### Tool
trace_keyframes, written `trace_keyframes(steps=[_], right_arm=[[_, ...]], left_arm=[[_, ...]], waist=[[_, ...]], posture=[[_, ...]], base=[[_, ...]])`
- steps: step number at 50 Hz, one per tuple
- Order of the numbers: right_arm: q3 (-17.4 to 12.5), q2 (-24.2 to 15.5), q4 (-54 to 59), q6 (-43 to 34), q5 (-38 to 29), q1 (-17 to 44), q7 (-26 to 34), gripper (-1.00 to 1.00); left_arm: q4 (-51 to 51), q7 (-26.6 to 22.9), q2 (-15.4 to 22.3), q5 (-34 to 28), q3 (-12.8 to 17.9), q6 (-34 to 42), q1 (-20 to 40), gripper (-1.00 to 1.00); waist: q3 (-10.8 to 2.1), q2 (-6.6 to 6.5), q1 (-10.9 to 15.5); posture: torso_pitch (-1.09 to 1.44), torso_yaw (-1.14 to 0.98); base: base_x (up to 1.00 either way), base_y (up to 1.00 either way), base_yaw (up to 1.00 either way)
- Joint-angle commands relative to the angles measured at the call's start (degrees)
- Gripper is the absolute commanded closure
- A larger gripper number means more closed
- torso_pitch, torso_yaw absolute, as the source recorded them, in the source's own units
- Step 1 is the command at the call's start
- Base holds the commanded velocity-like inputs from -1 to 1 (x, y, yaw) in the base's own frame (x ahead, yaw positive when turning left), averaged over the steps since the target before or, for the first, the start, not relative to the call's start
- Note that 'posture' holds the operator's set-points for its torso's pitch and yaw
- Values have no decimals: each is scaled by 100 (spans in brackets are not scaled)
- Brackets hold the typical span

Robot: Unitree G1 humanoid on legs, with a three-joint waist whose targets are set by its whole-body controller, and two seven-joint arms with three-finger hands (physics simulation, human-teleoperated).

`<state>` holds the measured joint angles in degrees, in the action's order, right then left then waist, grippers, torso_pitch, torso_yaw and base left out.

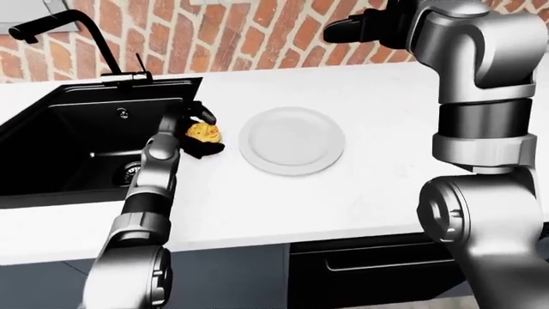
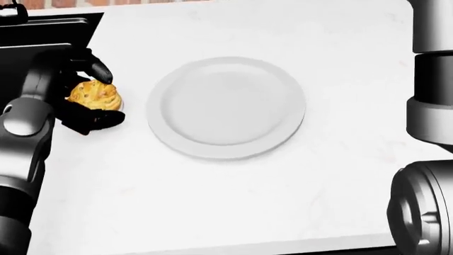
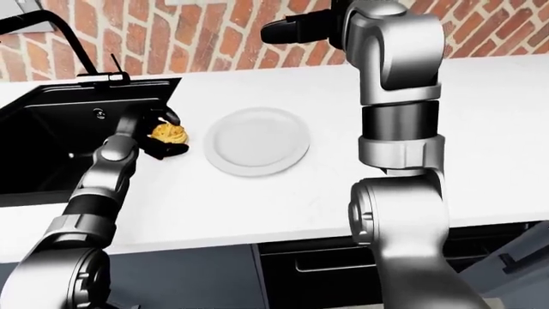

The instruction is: Place the pastries on the plates.

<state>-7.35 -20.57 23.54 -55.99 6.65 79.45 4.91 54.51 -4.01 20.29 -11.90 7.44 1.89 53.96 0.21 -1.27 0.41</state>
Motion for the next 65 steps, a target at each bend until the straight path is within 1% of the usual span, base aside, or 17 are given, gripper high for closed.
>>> trace_keyframes(steps=[1, 3, 6, 11, 16, 28, 32, 36, 39, 42, 47, 49, 51, 52, 56, 58, 65], right_arm=[[-46, -68, -186, 141, -8, 246, -24, -100], [-45, -63, -201, 134, -6, 237, -27, -100], [-42, -62, -174, 169, -7, 224, -15, -100], [-48, -60, -152, 181, -5, 237, -18, -100], [-54, -58, -169, 182, 8, 219, -34, -100], [-64, -69, -222, 153, 37, 196, -66, -100], [-65, -77, -221, 149, 47, 196, -74, -100], [-76, -82, -247, 129, 67, 190, -98, -100], [-77, -88, -238, 132, 77, 199, -105, -100], [-71, -87, -209, 164, 85, 190, -96, -100], [-70, -84, -200, 130, 97, 225, -117, -100], [-82, -87, -208, 133, 101, 223, -136, -100], [-72, -94, -213, 149, 99, 203, -131, -100], [-88, -106, -223, 133, 104, 212, -143, -100], [-73, -94, -202, 152, 119, 218, -150, -100], [-84, -96, -223, 131, 132, 225, -159, -100], [-76, -104, -177, 203, 150, 217, -133, -100]], left_arm=[[-109, -73, 60, -93, -11, 492, 16, 100], [-395, -104, 58, -74, -10, 683, -24, 100], [-1399, -268, 66, -93, -17, 1352, -178, 100], [-2418, -533, 71, -147, 3, 2241, -239, 100], [-3398, -877, 125, -201, 40, 3151, -127, 100], [-4681, -1344, 229, -409, 7, 4430, 262, 100], [-4932, -1413, 182, -543, -67, 4604, 283, 100], [-5324, -1555, -20, -619, -174, 4862, 266, 100], [-5531, -1554, -215, -691, -267, 5042, 373, 100], [-5746, -1521, -416, -717, -310, 5082, 316, 100], [-6062, -1608, -539, -803, -423, 5390, 457, 100], [-6170, -1579, -646, -798, -417, 5385, 383, 100], [-6139, -1450, -827, -835, -531, 5253, 224, 100], [-6138, -1445, -909, -781, -498, 5246, 261, 100], [-5981, -1240, -1123, -813, -580, 5165, 347, 100], [-5850, -1129, -1274, -813, -672, 5038, 277, 100], [-5852, -954, -1771, -1050, -1036, 5170, 421, 100]], waist=[[-72, 25, -7], [-67, 21, -12], [-52, 17, -27], [-21, 34, -37], [6, 45, -34], [56, 78, -30], [70, 86, -31], [83, 96, -28], [93, 113, -21], [108, 137, -18], [121, 161, -16], [128, 169, -13], [141, 175, -10], [144, 176, -7], [124, 195, 13], [129, 210, 14], [124, 262, 26]], posture=[[0, 0], [0, 0], [0, 0], [0, 0], [0, 0], [0, 0], [0, 0], [0, 0], [0, 0], [0, 0], [0, 0], [0, 0], [0, 0], [0, 0], [0, 0], [0, 0], [0, 0]], base=[[0, 0, 0], [0, 0, 0], [0, 0, 0], [0, 0, 0], [0, 0, 0], [0, 0, 0], [0, 0, 0], [0, 0, 0], [0, 0, 0], [0, 0, 0], [0, 0, 0], [0, 0, 0], [0, 0, 0], [0, 0, 0], [0, 0, 0], [0, 0, 0], [0, 0, 0]])
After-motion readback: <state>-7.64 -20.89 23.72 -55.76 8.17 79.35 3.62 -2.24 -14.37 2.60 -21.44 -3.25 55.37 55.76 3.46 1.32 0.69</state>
